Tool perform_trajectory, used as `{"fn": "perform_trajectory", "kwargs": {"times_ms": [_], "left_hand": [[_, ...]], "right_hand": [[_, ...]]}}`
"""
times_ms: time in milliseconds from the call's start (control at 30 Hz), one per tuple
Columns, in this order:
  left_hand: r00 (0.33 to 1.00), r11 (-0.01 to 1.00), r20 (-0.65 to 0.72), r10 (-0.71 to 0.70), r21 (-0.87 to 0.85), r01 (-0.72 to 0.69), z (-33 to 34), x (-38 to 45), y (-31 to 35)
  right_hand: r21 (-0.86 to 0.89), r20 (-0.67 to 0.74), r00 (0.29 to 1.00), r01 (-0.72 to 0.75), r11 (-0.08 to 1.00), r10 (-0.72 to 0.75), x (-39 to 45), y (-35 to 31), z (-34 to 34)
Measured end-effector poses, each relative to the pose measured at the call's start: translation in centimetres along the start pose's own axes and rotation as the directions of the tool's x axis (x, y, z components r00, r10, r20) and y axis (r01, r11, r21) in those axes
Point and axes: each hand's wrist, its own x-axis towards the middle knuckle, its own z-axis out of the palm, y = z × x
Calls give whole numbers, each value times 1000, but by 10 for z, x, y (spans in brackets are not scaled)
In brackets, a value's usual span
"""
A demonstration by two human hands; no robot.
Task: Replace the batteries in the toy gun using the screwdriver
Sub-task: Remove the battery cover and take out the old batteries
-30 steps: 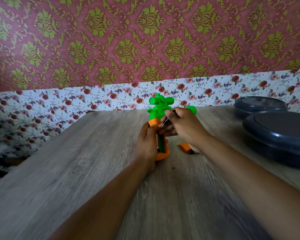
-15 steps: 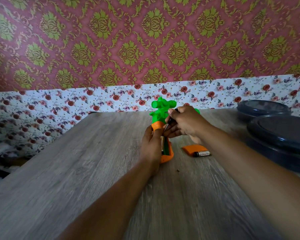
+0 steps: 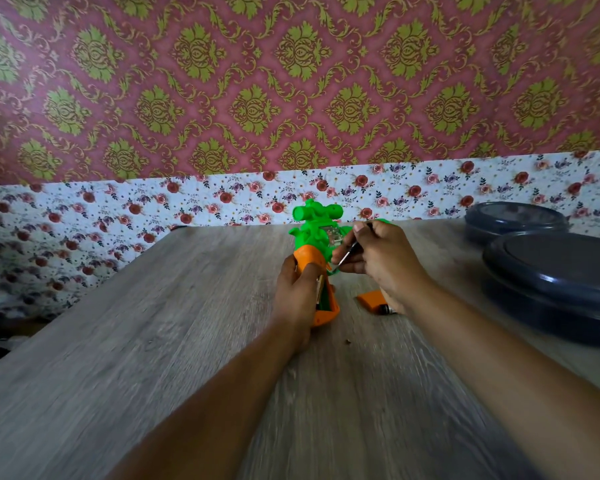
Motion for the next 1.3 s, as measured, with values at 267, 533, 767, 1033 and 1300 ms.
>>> {"fn": "perform_trajectory", "kwargs": {"times_ms": [267,533,767,1033,1300], "left_hand": [[994,991,27,105,75,-107,0,-1,0],[984,986,76,160,34,-163,0,-3,0],[1000,996,12,-7,-86,8,1,1,-2],[1000,992,21,-19,-123,22,-2,3,-4],[1000,996,21,-6,-86,8,-2,6,-7]], "right_hand": [[-533,184,977,192,824,-109,-9,26,-6],[-425,170,982,143,894,-76,-13,28,2],[-314,116,985,-84,946,126,-12,-3,-44],[-504,-68,919,-368,781,388,-2,1,-88],[-641,-165,905,-400,655,392,4,21,-95]]}}
